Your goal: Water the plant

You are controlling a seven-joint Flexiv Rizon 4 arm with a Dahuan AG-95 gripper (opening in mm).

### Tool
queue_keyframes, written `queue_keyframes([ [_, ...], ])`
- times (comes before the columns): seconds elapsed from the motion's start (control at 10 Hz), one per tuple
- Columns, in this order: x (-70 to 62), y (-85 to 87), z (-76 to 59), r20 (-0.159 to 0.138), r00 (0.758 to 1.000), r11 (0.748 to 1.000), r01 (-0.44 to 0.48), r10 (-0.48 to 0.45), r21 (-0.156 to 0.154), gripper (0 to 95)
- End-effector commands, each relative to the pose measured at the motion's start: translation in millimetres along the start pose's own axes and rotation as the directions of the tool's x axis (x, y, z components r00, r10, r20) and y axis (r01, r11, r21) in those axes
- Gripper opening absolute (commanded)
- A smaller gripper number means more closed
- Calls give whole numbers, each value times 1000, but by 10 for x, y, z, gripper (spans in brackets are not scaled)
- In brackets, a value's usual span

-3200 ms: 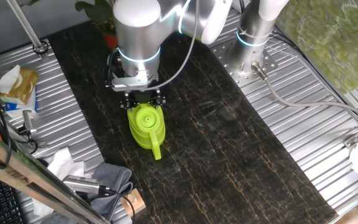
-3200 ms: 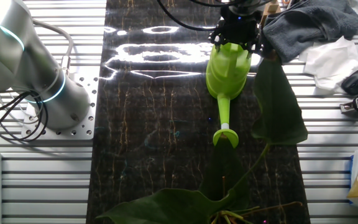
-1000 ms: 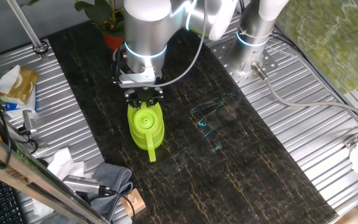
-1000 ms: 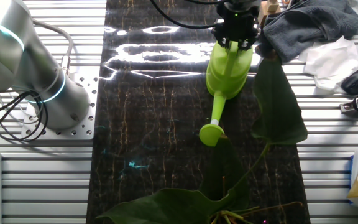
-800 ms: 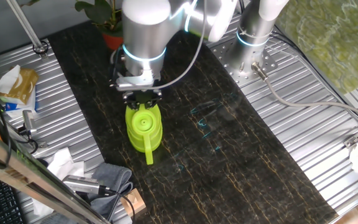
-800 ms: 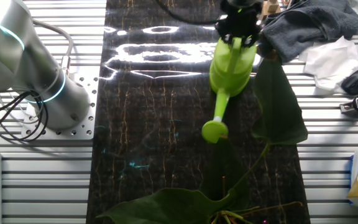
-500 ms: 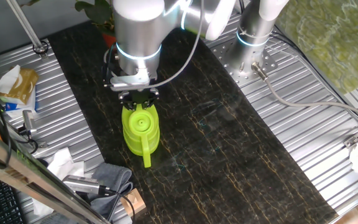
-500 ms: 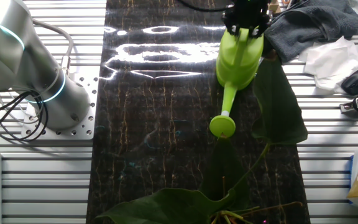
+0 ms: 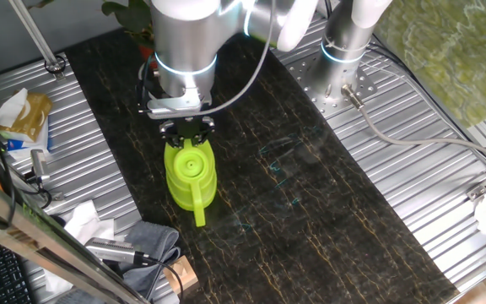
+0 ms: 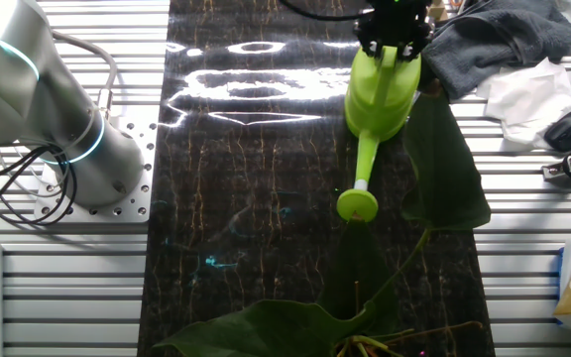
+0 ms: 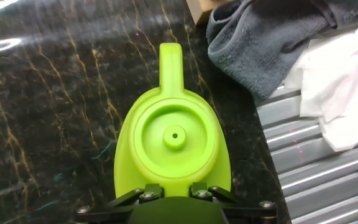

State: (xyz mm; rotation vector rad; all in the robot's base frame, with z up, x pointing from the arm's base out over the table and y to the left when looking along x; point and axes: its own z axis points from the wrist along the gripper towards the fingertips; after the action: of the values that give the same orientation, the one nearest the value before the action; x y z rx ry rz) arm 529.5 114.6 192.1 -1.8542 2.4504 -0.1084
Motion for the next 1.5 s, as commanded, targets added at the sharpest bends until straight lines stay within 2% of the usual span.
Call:
queue_keyframes([
  [0.1,-11,29,-82,9,1000,999,-9,9,-30,0],
  [0.5,-12,36,-94,-6,1000,999,-3,3,-35,0],
  [0.6,-12,36,-94,20,999,998,-47,48,-48,0],
  [0.8,-12,36,-94,21,993,992,-112,114,-60,0],
  [1.0,-12,36,-94,30,992,990,-119,122,-68,0],
  [1.2,-12,36,-94,40,991,987,-123,127,-102,0],
  [1.5,-12,36,-94,29,989,981,-142,147,-132,0],
])
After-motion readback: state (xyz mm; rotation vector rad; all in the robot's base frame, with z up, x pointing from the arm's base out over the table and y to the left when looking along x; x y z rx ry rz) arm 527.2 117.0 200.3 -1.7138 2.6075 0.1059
